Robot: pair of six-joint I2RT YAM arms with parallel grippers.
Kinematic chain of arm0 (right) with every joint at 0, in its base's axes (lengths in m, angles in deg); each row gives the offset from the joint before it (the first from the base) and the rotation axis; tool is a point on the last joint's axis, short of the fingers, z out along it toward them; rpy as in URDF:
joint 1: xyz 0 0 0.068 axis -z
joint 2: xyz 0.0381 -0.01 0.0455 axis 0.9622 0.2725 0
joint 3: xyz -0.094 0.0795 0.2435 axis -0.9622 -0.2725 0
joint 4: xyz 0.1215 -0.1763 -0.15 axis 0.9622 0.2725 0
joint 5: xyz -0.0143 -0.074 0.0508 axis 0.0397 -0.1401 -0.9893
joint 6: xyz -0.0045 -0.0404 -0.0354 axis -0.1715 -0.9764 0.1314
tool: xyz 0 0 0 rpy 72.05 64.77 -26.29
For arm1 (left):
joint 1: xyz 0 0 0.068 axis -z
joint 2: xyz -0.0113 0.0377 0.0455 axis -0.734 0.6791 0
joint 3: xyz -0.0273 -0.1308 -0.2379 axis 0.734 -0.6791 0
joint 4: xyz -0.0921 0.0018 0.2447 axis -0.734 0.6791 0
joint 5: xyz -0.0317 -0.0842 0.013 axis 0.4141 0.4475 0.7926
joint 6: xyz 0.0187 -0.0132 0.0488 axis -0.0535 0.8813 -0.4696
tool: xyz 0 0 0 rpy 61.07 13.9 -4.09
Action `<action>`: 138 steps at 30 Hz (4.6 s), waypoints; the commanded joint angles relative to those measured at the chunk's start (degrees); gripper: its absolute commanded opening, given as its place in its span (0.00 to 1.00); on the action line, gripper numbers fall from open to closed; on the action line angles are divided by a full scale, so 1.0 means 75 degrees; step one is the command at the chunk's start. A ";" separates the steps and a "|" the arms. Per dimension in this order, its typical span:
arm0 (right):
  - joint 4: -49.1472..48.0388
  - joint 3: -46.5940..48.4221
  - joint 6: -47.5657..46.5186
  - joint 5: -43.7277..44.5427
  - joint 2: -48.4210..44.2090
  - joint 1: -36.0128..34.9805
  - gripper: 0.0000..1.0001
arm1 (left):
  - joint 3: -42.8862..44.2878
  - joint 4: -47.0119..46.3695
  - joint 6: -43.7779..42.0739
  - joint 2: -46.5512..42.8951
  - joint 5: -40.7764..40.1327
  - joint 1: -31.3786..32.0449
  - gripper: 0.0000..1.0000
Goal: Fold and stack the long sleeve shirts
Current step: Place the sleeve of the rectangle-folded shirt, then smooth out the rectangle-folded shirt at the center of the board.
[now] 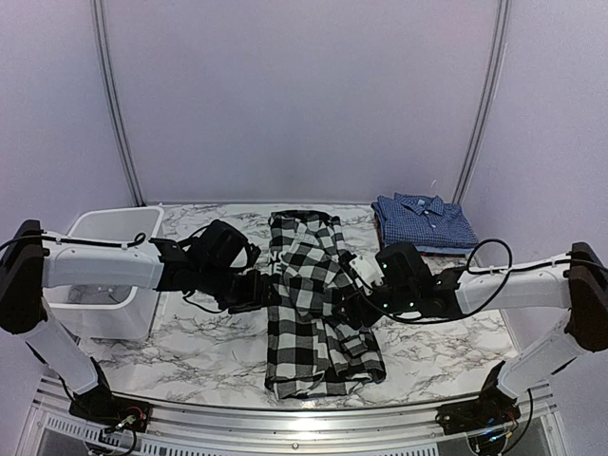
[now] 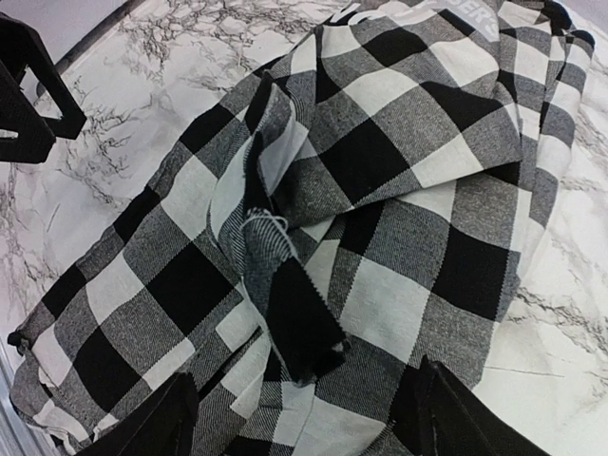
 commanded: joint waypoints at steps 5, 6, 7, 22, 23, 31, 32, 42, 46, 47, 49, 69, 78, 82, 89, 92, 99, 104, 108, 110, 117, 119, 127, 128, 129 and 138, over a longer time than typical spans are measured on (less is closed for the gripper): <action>-0.2711 -0.0473 0.0314 -0.0444 0.0390 0.0006 0.66 | -0.0126 -0.0208 0.0029 -0.0250 0.0010 -0.0002 0.61; -0.2728 -0.0426 0.0333 -0.0470 0.0466 0.0004 0.64 | -0.0119 -0.0212 0.0030 -0.0248 0.0001 -0.0001 0.61; -0.2763 -0.0382 0.0359 -0.0487 0.0542 -0.0008 0.62 | -0.0116 -0.0211 0.0025 -0.0237 -0.0002 -0.0002 0.61; 0.1377 0.2097 -0.0367 0.1508 0.0196 -0.0347 0.00 | -0.0104 -0.0211 -0.0060 -0.0435 -0.0026 -0.0014 0.61; 0.1752 0.2350 -0.0475 0.1849 0.0151 -0.0458 0.00 | -0.0104 -0.0208 -0.0080 -0.0448 -0.0026 -0.0014 0.61; 0.4331 0.4388 -0.0980 0.3962 0.0784 -0.1638 0.00 | -0.0078 -0.0205 -0.0100 -0.0418 -0.0061 -0.0079 0.61; 0.4544 0.4589 -0.1010 0.4192 0.0950 -0.1785 0.00 | -0.0081 -0.0197 -0.0103 -0.0396 -0.0059 -0.0092 0.61; 0.5784 0.5613 -0.1144 0.4697 0.2663 -0.3099 0.00 | -0.0557 -0.0073 0.0238 -0.0536 -0.0286 -0.0430 0.61; 0.5895 0.5915 -0.1138 0.4453 0.3269 -0.3480 0.00 | -0.0630 -0.0090 0.0229 -0.0550 -0.0250 -0.0471 0.62; 0.5827 0.6017 -0.1108 0.4214 0.3357 -0.3526 0.00 | -0.0640 -0.0086 0.0232 -0.0538 -0.0248 -0.0477 0.62; 0.5588 0.6119 -0.1013 0.3521 0.3436 -0.3562 0.04 | -0.0652 -0.0085 0.0217 -0.0535 -0.0227 -0.0480 0.62; 0.2007 0.3375 0.1621 0.0361 0.1801 -0.0646 0.44 | -0.0970 -0.0158 -0.0247 -0.0419 0.0244 -0.0157 0.56; -0.0069 0.2564 0.2461 -0.0827 0.2278 0.0615 0.41 | -0.0990 -0.0158 -0.0174 0.0028 0.0151 0.0349 0.51; -0.0354 0.2516 0.2657 -0.0910 0.2532 0.0785 0.41 | -0.0880 -0.0156 -0.0124 0.0355 0.0137 0.0505 0.47; -0.0756 0.2056 0.2931 -0.0921 0.2471 0.1274 0.43 | -0.0924 -0.0144 0.0052 0.0590 -0.0023 0.0642 0.41; -0.0796 0.2032 0.2933 -0.1024 0.2587 0.1324 0.43 | -0.0948 -0.0146 0.0074 0.0571 -0.0026 0.0660 0.38; -0.1090 0.2075 0.3067 -0.1153 0.2930 0.1349 0.44 | -0.0776 -0.0155 0.0076 0.0614 -0.0038 0.0684 0.28; -0.1153 0.2153 0.3130 -0.1165 0.3056 0.1392 0.44 | -0.0722 -0.0150 0.0082 0.0591 -0.0003 0.0721 0.13; -0.1142 0.2130 0.3153 -0.1139 0.3062 0.1400 0.45 | -0.0714 -0.0152 0.0133 0.0507 0.0061 0.0768 0.07; -0.1157 0.2100 0.3169 -0.1141 0.3089 0.1402 0.45 | -0.0723 -0.0144 0.0152 0.0479 0.0057 0.0793 0.04; -0.1311 0.2039 0.3261 -0.1326 0.3265 0.1398 0.45 | -0.0717 -0.0141 0.0259 0.0362 0.0150 0.0828 0.00; -0.1331 0.2049 0.3274 -0.1346 0.3325 0.1403 0.45 | -0.0683 -0.0144 0.0290 0.0311 0.0187 0.0830 0.00; -0.1481 0.2150 0.3349 -0.1318 0.3470 0.1397 0.43 | -0.0660 -0.0144 0.0362 0.0079 0.0344 0.0851 0.00; -0.1519 0.2177 0.3364 -0.1341 0.3502 0.1401 0.41 | -0.0656 -0.0142 0.0351 0.0063 0.0374 0.0853 0.00; -0.1532 0.2214 0.3381 -0.1356 0.3534 0.1403 0.38 | -0.0655 -0.0144 0.0350 0.0019 0.0423 0.0853 0.00; -0.1174 0.2656 0.3297 -0.1068 0.3574 0.1403 0.07 | -0.0670 -0.0155 0.0367 -0.0334 0.0725 0.0923 0.00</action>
